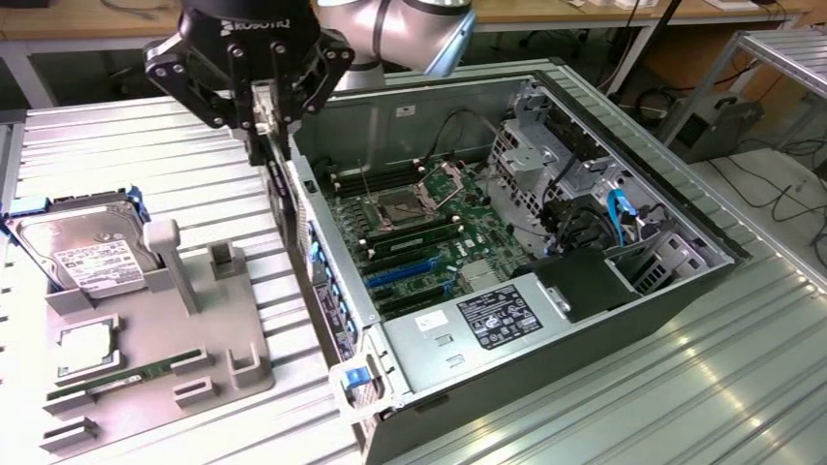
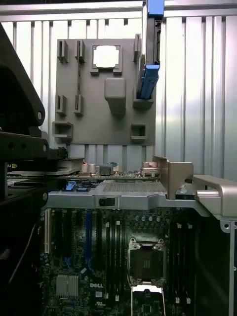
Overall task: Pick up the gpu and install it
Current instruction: 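Pick up the gpu and move the gpu toward the slot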
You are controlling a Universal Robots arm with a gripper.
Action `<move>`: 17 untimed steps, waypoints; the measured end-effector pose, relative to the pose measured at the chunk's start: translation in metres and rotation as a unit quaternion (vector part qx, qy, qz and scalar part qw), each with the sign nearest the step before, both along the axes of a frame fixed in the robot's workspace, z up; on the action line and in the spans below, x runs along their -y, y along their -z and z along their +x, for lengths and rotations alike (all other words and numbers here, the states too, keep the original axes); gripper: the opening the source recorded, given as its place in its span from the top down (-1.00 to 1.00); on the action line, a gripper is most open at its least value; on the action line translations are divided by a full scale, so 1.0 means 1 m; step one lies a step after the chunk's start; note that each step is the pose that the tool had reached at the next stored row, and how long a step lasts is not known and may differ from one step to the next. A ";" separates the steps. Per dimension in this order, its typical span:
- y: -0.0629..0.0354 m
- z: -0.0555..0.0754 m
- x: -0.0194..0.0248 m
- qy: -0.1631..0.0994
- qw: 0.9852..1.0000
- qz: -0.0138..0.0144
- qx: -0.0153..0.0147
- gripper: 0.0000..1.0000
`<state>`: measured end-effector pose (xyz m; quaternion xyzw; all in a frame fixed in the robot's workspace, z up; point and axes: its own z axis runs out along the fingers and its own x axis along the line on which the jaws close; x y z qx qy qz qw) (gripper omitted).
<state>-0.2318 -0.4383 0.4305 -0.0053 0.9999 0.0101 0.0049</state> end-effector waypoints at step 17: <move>-0.0062 0.077 0.0000 0.000 1.000 0.002 0.000 0.47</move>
